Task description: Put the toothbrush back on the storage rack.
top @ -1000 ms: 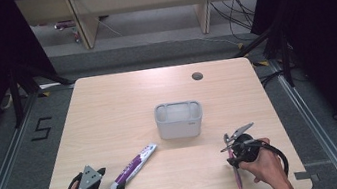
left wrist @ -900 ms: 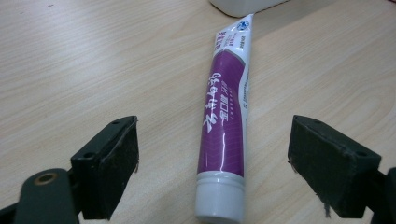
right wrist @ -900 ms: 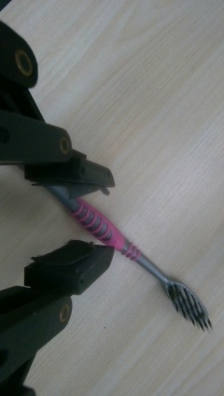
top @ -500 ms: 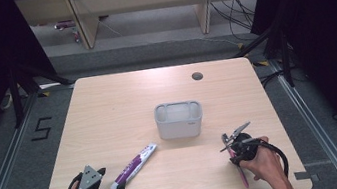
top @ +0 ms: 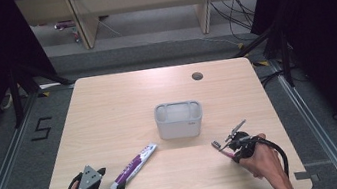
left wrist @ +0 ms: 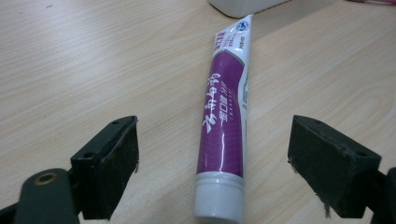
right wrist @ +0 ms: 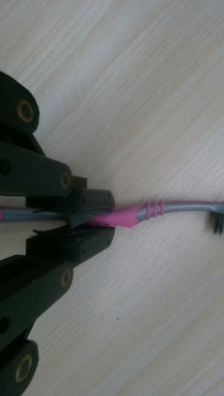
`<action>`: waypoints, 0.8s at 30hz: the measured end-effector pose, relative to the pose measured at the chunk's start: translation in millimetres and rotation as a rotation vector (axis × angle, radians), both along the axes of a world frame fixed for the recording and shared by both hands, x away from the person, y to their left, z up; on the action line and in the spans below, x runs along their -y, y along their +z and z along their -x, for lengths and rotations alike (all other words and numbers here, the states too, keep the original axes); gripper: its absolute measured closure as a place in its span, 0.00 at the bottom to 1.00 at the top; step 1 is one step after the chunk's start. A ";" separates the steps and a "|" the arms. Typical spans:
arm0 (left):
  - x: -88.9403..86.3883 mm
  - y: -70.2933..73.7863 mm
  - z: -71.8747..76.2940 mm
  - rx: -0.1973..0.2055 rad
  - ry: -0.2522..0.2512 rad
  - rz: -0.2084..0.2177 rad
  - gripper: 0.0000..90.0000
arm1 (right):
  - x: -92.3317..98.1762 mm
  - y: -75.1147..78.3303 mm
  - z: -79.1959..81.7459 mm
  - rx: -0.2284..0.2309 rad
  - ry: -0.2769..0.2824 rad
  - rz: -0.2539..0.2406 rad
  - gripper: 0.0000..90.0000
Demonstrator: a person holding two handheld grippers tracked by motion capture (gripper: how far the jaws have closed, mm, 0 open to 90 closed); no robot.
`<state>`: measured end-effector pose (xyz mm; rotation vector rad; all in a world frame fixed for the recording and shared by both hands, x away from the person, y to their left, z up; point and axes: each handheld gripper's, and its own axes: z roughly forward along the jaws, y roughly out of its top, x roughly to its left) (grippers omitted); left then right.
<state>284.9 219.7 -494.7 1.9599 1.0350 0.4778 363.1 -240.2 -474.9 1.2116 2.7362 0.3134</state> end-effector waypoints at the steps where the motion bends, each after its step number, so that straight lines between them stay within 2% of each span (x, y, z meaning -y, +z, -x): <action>1: 0.1 -0.1 0.0 -0.001 0.001 0.000 0.18 | -0.8 0.2 0.3 -0.006 -0.010 0.003 0.90; 8: 0.3 0.7 0.5 -0.002 -0.005 -0.007 0.18 | -4.4 0.8 -2.0 -0.011 0.024 0.047 0.90; 9: 0.3 0.7 0.4 -0.001 -0.005 -0.006 0.18 | -5.3 1.0 -1.5 -0.015 0.018 0.049 0.90; 10: 0.3 0.7 0.4 -0.001 -0.005 -0.007 0.18 | -7.7 2.1 0.7 -0.029 -0.015 0.061 0.90; 11: 0.1 0.8 0.4 -0.001 -0.006 -0.008 0.18 | -6.1 0.9 -2.2 -0.019 0.031 0.054 0.90; 17: 0.3 0.7 0.4 -0.001 -0.005 -0.007 0.18 | -6.0 2.2 -3.2 -0.021 0.068 0.096 0.91; 21: 0.7 0.7 0.6 0.001 -0.003 -0.003 0.18 | -5.5 4.7 -2.8 -0.017 0.078 0.096 0.91; 23: 0.1 0.8 0.5 0.000 -0.004 -0.008 0.18 | -5.5 7.2 -1.5 -0.012 0.064 0.097 0.91; 24: 0.4 0.7 0.5 0.001 -0.002 -0.003 0.18 | -5.1 10.6 -0.4 -0.008 0.063 0.082 0.90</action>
